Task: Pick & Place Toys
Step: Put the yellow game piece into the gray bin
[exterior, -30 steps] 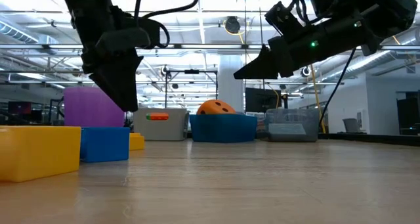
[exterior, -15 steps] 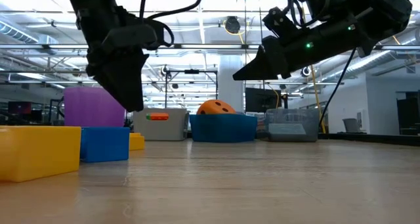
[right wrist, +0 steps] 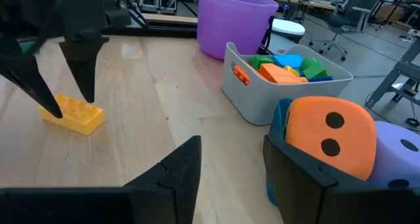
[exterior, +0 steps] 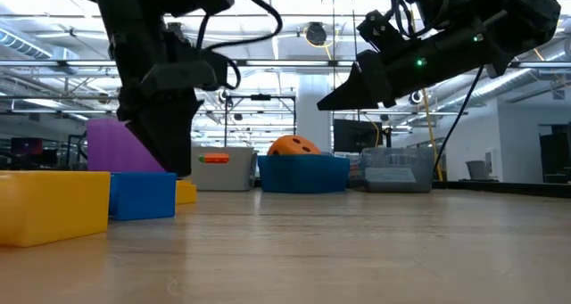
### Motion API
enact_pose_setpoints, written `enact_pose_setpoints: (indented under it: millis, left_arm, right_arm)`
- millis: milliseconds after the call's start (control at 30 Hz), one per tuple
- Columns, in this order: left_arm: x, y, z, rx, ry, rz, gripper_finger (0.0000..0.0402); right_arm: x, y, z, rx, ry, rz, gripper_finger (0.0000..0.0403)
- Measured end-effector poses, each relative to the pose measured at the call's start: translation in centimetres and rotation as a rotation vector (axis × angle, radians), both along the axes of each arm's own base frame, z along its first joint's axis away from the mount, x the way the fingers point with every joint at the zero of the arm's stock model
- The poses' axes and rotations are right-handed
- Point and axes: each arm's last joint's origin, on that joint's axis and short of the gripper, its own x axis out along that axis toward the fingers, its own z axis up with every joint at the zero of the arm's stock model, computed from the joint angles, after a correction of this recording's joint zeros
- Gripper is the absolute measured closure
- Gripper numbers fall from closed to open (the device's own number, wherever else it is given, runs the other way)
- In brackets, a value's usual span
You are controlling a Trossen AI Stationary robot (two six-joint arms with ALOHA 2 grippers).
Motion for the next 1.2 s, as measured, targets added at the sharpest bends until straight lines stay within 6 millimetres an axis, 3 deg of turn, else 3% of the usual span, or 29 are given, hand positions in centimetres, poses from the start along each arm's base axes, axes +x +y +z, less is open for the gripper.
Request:
enact_pose_setpoints:
  millis: [633,967,1200]
  left_arm:
    - [0.5,0.5,-1.2,-0.023,0.043,0.014,0.0224]
    - [-0.3,0.8,0.6,-0.035,0.022,0.000,0.0224]
    - [-0.8,1.6,0.4,-0.038,0.073,0.100,0.0224]
  right_arm:
    - [0.0,0.0,0.0,0.000,0.001,0.000,0.0247]
    - [0.0,0.0,0.0,0.000,0.001,0.000,0.0247]
    - [0.0,0.0,0.0,0.001,0.001,0.000,0.0247]
